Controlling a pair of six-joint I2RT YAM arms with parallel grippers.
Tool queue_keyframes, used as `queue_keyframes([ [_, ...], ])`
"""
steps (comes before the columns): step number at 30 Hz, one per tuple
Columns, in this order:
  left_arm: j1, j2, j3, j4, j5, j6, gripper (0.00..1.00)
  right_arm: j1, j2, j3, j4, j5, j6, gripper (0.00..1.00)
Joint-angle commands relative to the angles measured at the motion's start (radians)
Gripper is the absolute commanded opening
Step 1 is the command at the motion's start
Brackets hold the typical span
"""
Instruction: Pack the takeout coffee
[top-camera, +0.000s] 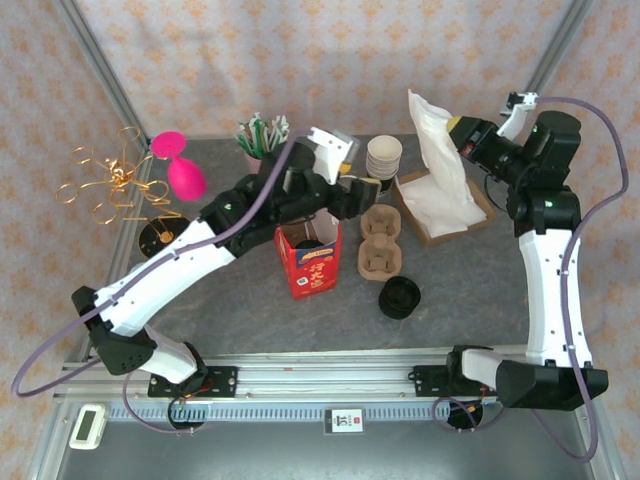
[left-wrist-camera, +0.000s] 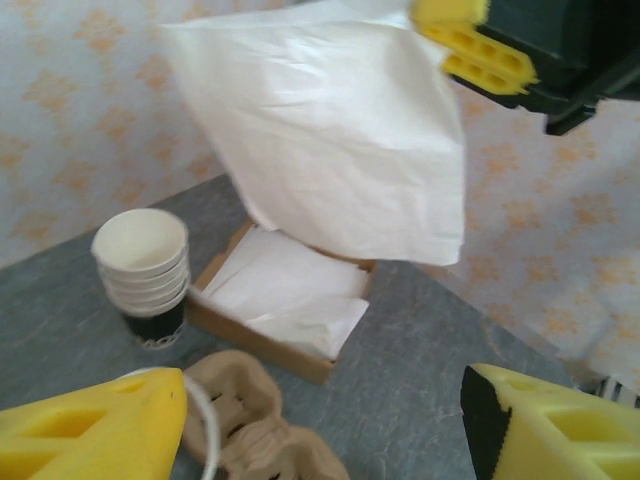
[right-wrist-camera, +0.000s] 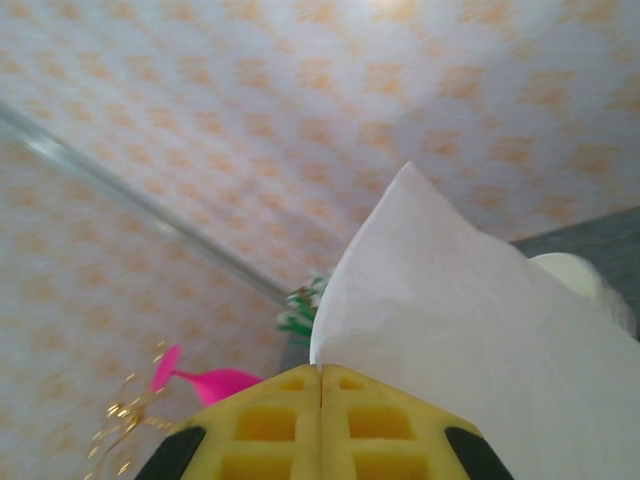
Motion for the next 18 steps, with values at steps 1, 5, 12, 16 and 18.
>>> queue_keyframes([
  [1, -0.001, 0.042, -0.002, 0.167, -0.001, 0.013, 0.8, 0.016, -0.007, 0.043, 0.072, -0.108, 0.097, 0.0],
  [5, -0.001, 0.08, -0.033, 0.307, 0.036, 0.023, 0.91, 0.026, -0.006, 0.069, 0.106, -0.172, 0.13, 0.0],
  [12, 0.039, 0.052, -0.202, 0.612, 0.102, -0.019, 0.99, 0.028, -0.005, 0.102, 0.15, -0.293, 0.176, 0.0],
  [16, 0.065, 0.036, -0.27, 0.732, 0.102, -0.024, 0.99, 0.038, -0.004, 0.113, 0.16, -0.331, 0.182, 0.0],
  [18, 0.069, 0.03, -0.314, 0.819, 0.092, -0.027, 0.99, 0.045, -0.004, 0.115, 0.168, -0.344, 0.187, 0.0],
])
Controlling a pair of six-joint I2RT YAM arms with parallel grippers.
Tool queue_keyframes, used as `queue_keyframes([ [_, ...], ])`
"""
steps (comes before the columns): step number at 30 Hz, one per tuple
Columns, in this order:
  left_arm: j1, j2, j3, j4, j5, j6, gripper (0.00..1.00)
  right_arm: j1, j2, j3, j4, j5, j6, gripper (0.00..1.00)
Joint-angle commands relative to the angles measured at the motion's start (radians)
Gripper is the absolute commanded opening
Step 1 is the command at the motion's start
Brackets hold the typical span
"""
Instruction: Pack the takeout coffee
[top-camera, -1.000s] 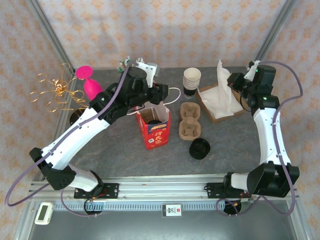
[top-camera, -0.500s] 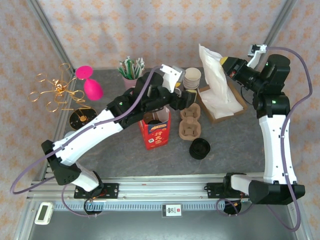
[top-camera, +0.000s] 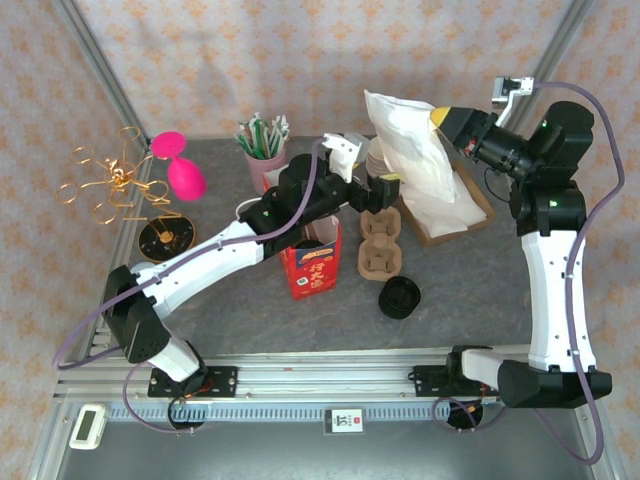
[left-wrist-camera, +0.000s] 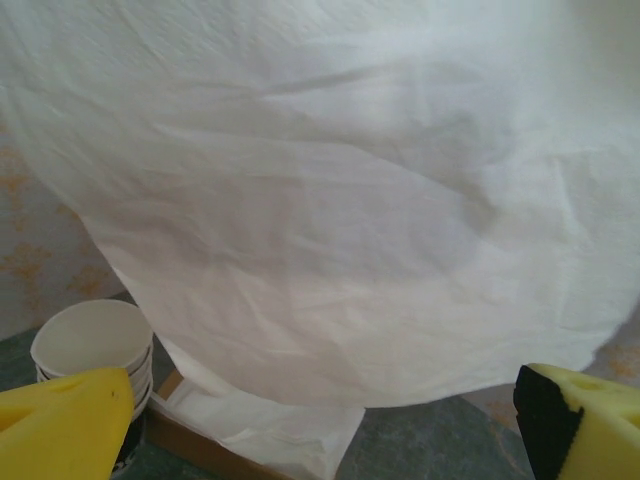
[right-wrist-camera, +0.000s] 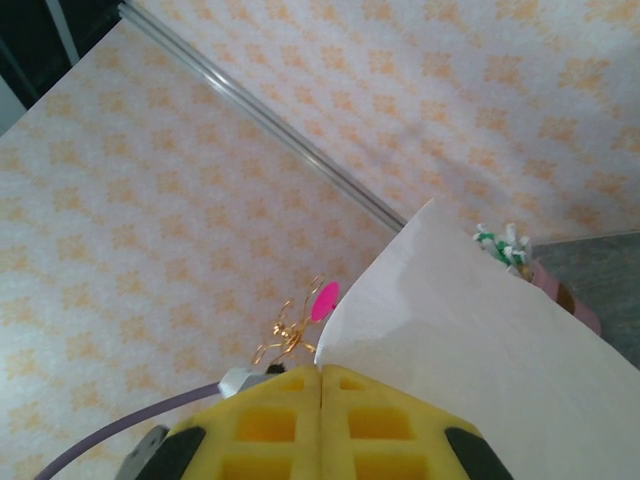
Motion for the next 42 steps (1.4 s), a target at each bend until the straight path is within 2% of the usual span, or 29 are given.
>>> queue_keyframes([
  [1, 0.007, -0.046, -0.044, 0.235, 0.02, -0.016, 0.99, 0.013, -0.01, 0.042, 0.069, -0.072, 0.027, 0.0],
  [4, 0.008, -0.037, -0.061, 0.322, 0.079, -0.017, 0.99, 0.026, -0.011, 0.034, 0.079, -0.081, 0.036, 0.0],
  [9, 0.01, 0.002, -0.027, 0.34, 0.104, 0.0, 0.99, 0.058, -0.012, 0.006, 0.109, -0.1, 0.04, 0.0],
  [15, 0.007, 0.056, 0.012, 0.402, 0.215, -0.022, 0.99, 0.073, 0.004, -0.007, 0.141, -0.132, 0.039, 0.0],
  [21, 0.007, 0.088, 0.036, 0.447, 0.175, -0.023, 0.99, 0.077, 0.005, -0.017, 0.164, -0.165, 0.039, 0.0],
  [26, 0.007, 0.108, 0.036, 0.532, 0.194, -0.039, 0.92, 0.079, 0.0, -0.057, 0.198, -0.168, 0.062, 0.0],
  [30, 0.007, 0.124, 0.047, 0.561, 0.169, -0.054, 0.85, 0.081, -0.008, -0.085, 0.233, -0.166, 0.086, 0.0],
  [34, 0.007, 0.132, 0.057, 0.546, 0.146, -0.06, 0.79, 0.081, -0.011, -0.096, 0.237, -0.159, 0.087, 0.0],
  [36, 0.006, 0.111, 0.038, 0.518, 0.152, -0.046, 0.78, 0.081, -0.009, -0.069, 0.173, -0.127, 0.037, 0.0],
  [40, 0.016, 0.02, -0.038, 0.396, 0.096, 0.021, 0.85, 0.081, 0.007, -0.014, 0.063, -0.092, -0.062, 0.0],
  [42, 0.031, -0.042, -0.063, 0.26, 0.099, 0.064, 0.92, 0.081, 0.028, 0.019, 0.001, -0.083, -0.122, 0.0],
])
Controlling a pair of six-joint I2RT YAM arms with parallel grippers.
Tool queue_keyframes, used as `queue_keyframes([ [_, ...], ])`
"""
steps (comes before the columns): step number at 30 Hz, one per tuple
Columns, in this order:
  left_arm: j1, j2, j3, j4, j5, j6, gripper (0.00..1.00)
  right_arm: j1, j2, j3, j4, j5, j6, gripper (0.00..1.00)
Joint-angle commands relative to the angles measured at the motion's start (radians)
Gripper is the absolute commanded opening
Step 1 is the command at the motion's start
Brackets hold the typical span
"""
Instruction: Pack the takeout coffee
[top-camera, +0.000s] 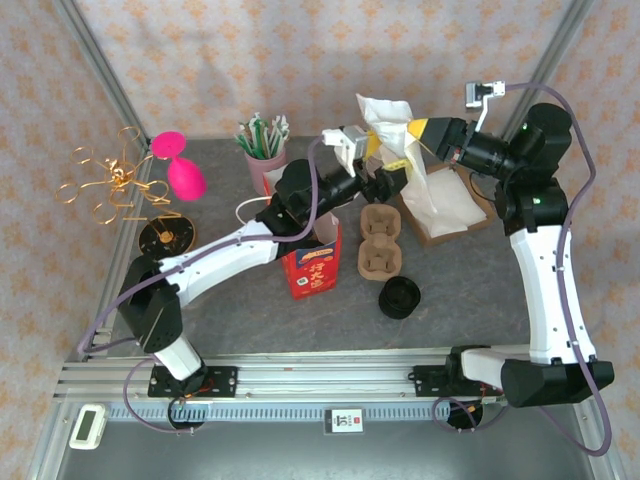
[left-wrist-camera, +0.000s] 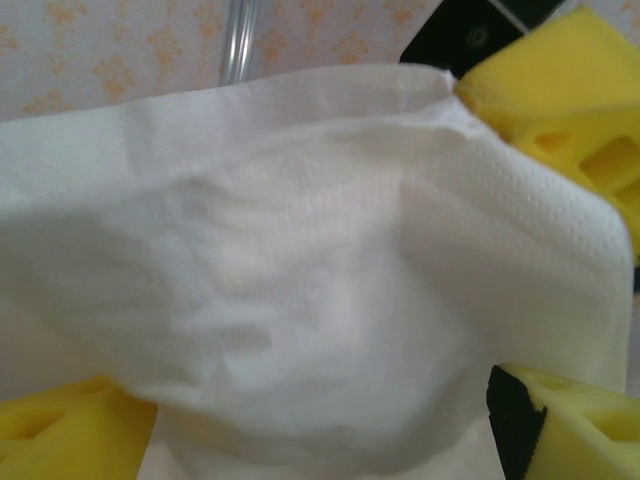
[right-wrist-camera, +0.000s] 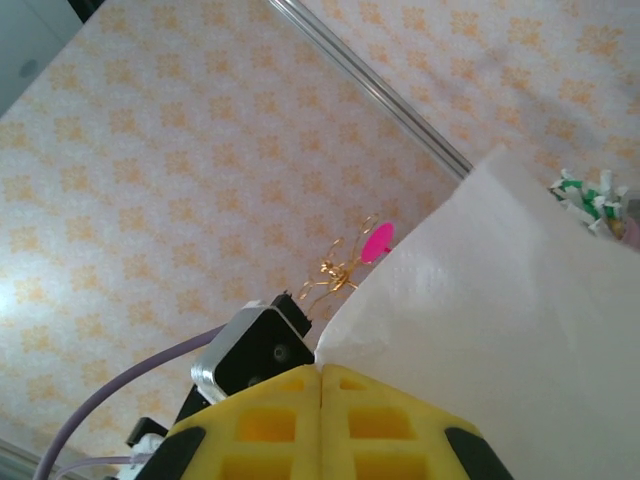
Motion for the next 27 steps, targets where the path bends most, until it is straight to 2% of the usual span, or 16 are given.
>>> queue_keyframes([
  [1, 0.024, -0.141, -0.031, -0.194, -0.019, 0.107, 0.94, 0.007, 0.023, 0.093, -0.132, 0.046, -0.148, 0.0],
  [4, 0.046, -0.245, -0.043, -0.373, -0.031, 0.192, 0.98, 0.007, 0.038, 0.116, -0.168, 0.052, -0.194, 0.0],
  [6, 0.066, -0.316, -0.067, -0.423, -0.083, 0.243, 0.99, 0.007, 0.044, 0.137, -0.167, 0.014, -0.222, 0.0],
  [8, 0.107, -0.364, -0.083, -0.444, -0.049, 0.264, 0.99, 0.007, 0.051, 0.167, -0.173, -0.029, -0.256, 0.0],
  [11, 0.138, -0.395, -0.042, -0.536, 0.001, 0.372, 0.99, 0.007, 0.056, 0.215, -0.221, -0.101, -0.346, 0.0],
  [15, 0.159, -0.334, 0.111, -0.694, 0.054, 0.491, 0.99, 0.007, 0.052, 0.234, -0.226, -0.152, -0.395, 0.0],
  [17, 0.159, -0.285, 0.2, -0.772, 0.07, 0.53, 0.99, 0.008, 0.056, 0.234, -0.234, -0.139, -0.42, 0.0],
  [20, 0.159, -0.231, 0.289, -0.807, 0.089, 0.564, 0.99, 0.024, 0.075, 0.247, -0.263, -0.156, -0.47, 0.0],
  [24, 0.159, -0.174, 0.381, -0.834, 0.128, 0.591, 0.99, 0.082, 0.107, 0.298, -0.358, -0.151, -0.582, 0.0],
  [27, 0.159, -0.091, 0.505, -0.961, 0.182, 0.622, 0.99, 0.128, 0.13, 0.34, -0.402, -0.131, -0.62, 0.0],
])
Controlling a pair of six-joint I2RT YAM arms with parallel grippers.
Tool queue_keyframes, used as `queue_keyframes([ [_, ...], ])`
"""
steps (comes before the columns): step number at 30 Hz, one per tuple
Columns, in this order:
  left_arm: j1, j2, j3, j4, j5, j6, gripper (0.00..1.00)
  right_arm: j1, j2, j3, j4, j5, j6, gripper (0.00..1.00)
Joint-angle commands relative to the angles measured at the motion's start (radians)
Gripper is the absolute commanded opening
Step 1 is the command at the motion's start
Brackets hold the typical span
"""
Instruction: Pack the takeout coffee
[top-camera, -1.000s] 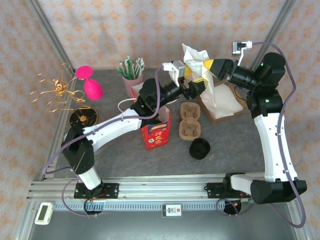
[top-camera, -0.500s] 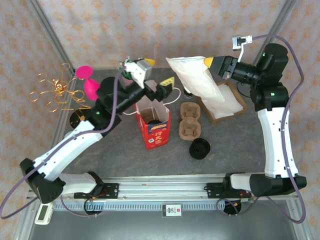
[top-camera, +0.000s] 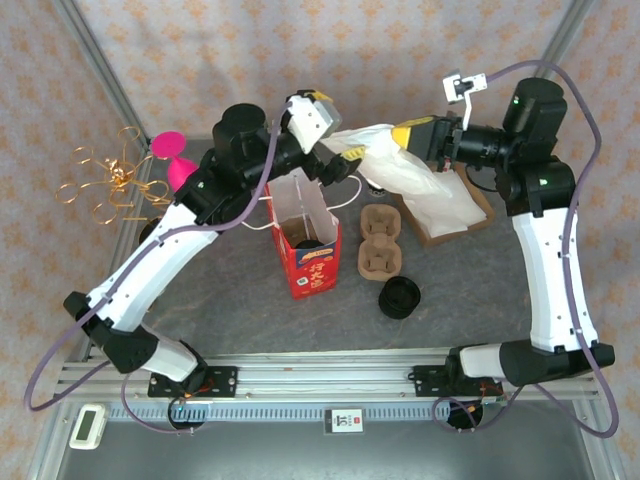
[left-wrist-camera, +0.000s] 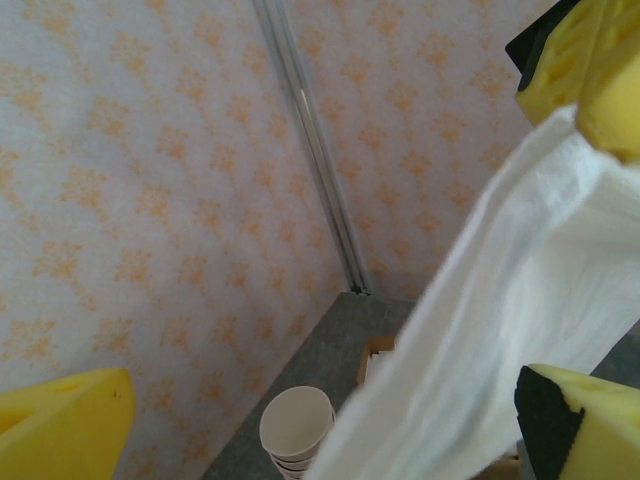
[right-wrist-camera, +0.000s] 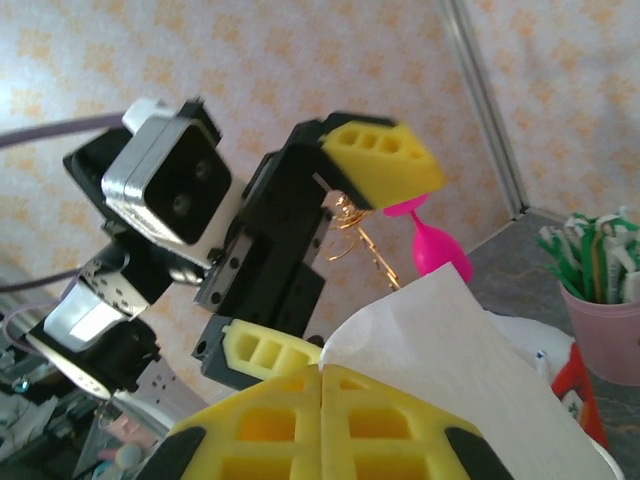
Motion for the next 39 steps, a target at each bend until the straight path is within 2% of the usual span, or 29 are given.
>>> queue_keyframes([
  [1, 0.005, 0.076, 0.149, -0.179, 0.099, 0.076, 0.99, 0.047, 0.021, 0.074, -0.077, -0.001, -0.106, 0.0],
  [3, 0.005, 0.116, 0.212, -0.233, 0.095, 0.081, 0.99, 0.062, 0.035, 0.102, -0.121, 0.004, -0.139, 0.0],
  [10, 0.006, 0.132, 0.226, -0.25, 0.066, 0.077, 0.66, 0.061, 0.022, 0.104, -0.12, 0.088, -0.137, 0.0],
  [12, 0.006, 0.112, 0.192, -0.23, 0.057, 0.074, 0.5, 0.062, 0.018, 0.101, -0.12, 0.097, -0.136, 0.0],
  [14, 0.006, 0.096, 0.159, -0.193, 0.054, 0.062, 0.26, 0.062, 0.007, 0.084, -0.087, 0.09, -0.113, 0.0],
  [15, 0.007, 0.09, 0.148, -0.179, 0.056, 0.057, 0.18, 0.062, 0.001, 0.073, -0.079, 0.097, -0.112, 0.0],
  [18, 0.006, 0.087, 0.144, -0.15, 0.051, 0.039, 0.02, 0.062, -0.018, 0.045, -0.054, 0.111, -0.096, 0.0],
  [20, 0.006, 0.077, 0.132, -0.114, 0.025, 0.026, 0.0, 0.062, -0.032, 0.027, -0.031, 0.115, -0.083, 0.03],
  [23, 0.006, 0.054, 0.113, -0.084, 0.013, 0.034, 0.0, 0.062, -0.055, 0.021, -0.032, 0.159, -0.079, 0.22],
  [25, 0.006, 0.033, 0.099, -0.092, -0.008, 0.063, 0.0, 0.057, -0.074, 0.027, -0.036, 0.22, -0.057, 0.4],
  [28, 0.008, -0.002, 0.082, -0.124, -0.027, 0.108, 0.0, 0.007, -0.085, 0.055, -0.043, 0.297, 0.006, 0.56],
  [32, 0.008, -0.075, 0.024, -0.125, -0.013, 0.137, 0.0, -0.063, -0.07, 0.046, -0.056, 0.366, 0.005, 0.68],
  [35, 0.008, -0.124, -0.016, -0.116, 0.044, 0.141, 0.0, -0.061, -0.047, 0.021, -0.043, 0.282, -0.08, 0.75],
  [37, 0.008, -0.149, -0.033, -0.113, 0.076, 0.141, 0.0, -0.028, -0.033, 0.0, -0.049, 0.283, -0.16, 0.78],
  [39, 0.008, -0.166, -0.041, -0.111, 0.115, 0.132, 0.0, 0.056, -0.021, -0.012, -0.077, 0.339, -0.263, 0.8],
])
